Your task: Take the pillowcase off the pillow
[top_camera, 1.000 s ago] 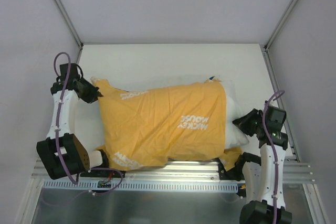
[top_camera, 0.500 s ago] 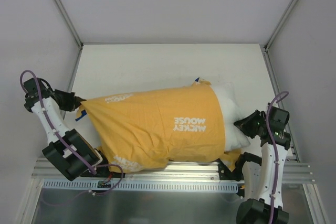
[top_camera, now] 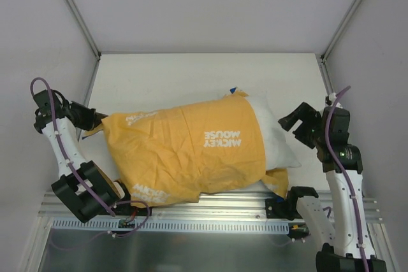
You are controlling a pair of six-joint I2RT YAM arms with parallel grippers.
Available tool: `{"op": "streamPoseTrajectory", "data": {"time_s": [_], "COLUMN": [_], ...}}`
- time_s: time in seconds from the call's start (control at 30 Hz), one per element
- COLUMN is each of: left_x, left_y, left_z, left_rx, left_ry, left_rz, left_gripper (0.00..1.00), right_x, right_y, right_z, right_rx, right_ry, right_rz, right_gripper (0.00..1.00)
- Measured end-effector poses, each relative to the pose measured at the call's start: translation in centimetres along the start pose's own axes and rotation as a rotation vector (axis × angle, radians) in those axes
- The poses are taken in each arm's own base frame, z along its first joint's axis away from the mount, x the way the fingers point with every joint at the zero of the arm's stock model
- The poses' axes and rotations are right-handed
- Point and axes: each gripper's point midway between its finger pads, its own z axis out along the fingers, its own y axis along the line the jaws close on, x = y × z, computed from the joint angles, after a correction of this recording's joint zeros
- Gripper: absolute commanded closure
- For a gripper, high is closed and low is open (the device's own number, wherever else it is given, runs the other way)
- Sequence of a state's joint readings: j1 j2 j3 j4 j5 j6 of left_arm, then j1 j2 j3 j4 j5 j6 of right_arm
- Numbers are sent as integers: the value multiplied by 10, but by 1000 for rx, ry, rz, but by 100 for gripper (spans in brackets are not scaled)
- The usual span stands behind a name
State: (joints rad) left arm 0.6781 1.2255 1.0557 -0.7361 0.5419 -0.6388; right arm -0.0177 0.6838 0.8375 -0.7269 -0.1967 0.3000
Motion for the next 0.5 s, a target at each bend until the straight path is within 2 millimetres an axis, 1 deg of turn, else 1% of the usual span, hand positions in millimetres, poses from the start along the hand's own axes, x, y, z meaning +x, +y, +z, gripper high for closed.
{"op": "streamPoseTrajectory", "data": {"time_s": [0.07,0.13,0.2,0.27,0.33,0.37,0.4,0.43,0.47,0.5], "left_x": [7,14,19,22,22,22,21,22,21,22], "left_y": [-6,-11,-15,-17,-18,-19,-19,-20,-20,-20], "left_z": [2,4,6,6,7,6,6,6,6,6], "left_rx": [9,16,21,24,25,25,24,23,22,21], "left_ry": [14,31,45,50,50,48,45,43,40,40], "left_rz": [31,57,78,88,95,96,98,102,104,108], "left_gripper": [100,100,100,100,100,100,100,100,100,100], "right_x": [-27,-47,-62,-74,-91,-95,-94,-89,-74,-59], "right_y": [6,11,22,36,59,71,78,83,84,82], "right_z": [-4,-4,1,13,31,46,61,74,91,104], "right_rx": [27,46,40,36,19,6,0,-7,-6,-4], "right_ry": [-79,-125,-128,-80,-30,-2,34,67,134,191], "right_rz": [8,19,24,12,-22,-46,-65,-77,-86,-91], "right_gripper": [12,11,10,8,4,3,3,3,9,18]}}
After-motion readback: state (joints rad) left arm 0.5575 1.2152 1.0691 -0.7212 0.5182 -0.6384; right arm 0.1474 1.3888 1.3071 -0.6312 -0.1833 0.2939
